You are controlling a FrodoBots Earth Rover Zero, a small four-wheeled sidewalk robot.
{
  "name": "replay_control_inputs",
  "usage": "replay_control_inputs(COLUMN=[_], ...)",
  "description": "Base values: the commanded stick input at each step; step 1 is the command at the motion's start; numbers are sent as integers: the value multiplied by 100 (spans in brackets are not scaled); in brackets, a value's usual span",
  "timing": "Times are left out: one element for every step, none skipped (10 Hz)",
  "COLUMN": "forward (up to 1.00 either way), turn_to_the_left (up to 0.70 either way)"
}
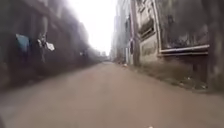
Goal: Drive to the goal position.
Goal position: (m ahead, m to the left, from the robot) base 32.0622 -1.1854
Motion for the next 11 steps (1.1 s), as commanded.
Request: replay_control_inputs(forward=[100,100,100,100,100,100,100,100,100,100,100], turn_to_the_left=[1,1,1,1,1,1,1,1,-13,-34,-20])
